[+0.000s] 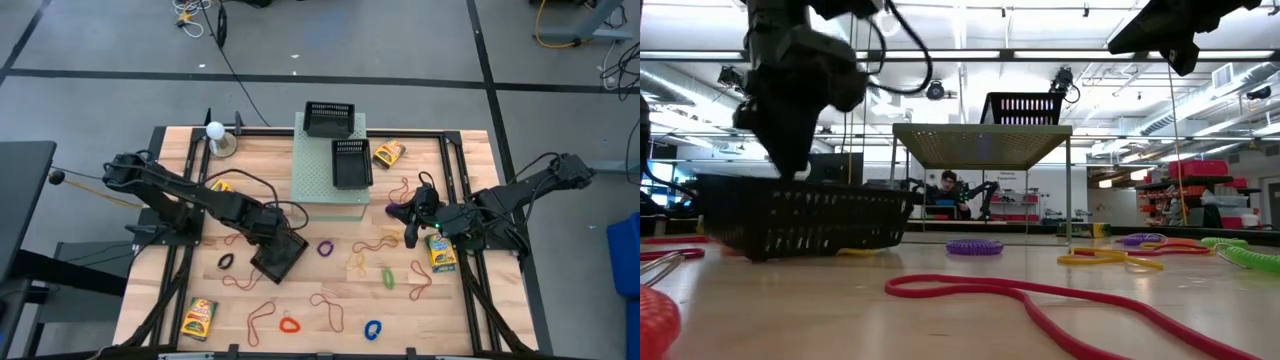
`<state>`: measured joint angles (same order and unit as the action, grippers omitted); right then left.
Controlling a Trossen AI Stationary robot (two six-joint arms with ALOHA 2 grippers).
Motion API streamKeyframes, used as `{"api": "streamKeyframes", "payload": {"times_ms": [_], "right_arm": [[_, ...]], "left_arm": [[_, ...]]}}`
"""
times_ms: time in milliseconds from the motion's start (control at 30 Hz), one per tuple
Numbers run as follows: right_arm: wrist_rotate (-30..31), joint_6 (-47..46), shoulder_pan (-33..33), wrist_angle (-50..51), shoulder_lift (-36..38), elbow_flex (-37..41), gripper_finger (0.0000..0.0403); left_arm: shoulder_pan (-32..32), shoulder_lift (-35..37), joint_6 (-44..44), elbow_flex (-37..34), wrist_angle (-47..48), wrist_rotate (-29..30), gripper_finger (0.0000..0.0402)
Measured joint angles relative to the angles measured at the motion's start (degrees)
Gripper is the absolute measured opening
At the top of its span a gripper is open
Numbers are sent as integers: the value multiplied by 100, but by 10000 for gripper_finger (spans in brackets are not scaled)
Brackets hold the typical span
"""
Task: Pick & Place Office Desk Supplies
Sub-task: Put the black bin on the shelf
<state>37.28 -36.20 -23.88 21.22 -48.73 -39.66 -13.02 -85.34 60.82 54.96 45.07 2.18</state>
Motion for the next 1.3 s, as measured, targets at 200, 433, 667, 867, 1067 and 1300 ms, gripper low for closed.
{"api": "streamKeyframes", "payload": {"times_ms": [200,433,667,867,1067,1300], "right_arm": [[9,36,0,1,0,0,7],[11,74,0,-1,0,0,7],[13,117,0,-1,0,0,7],[12,117,0,1,0,0,7],[11,115,0,1,0,0,7],[11,108,0,1,0,0,7]], "left_arm": [[38,-366,165,-1,128,-82,161],[70,-577,46,0,-38,-178,116],[68,-341,-35,0,111,-385,17],[61,308,55,0,156,-736,16],[-34,1412,452,0,125,-734,14],[-63,2656,1338,0,-318,-129,14]]}}
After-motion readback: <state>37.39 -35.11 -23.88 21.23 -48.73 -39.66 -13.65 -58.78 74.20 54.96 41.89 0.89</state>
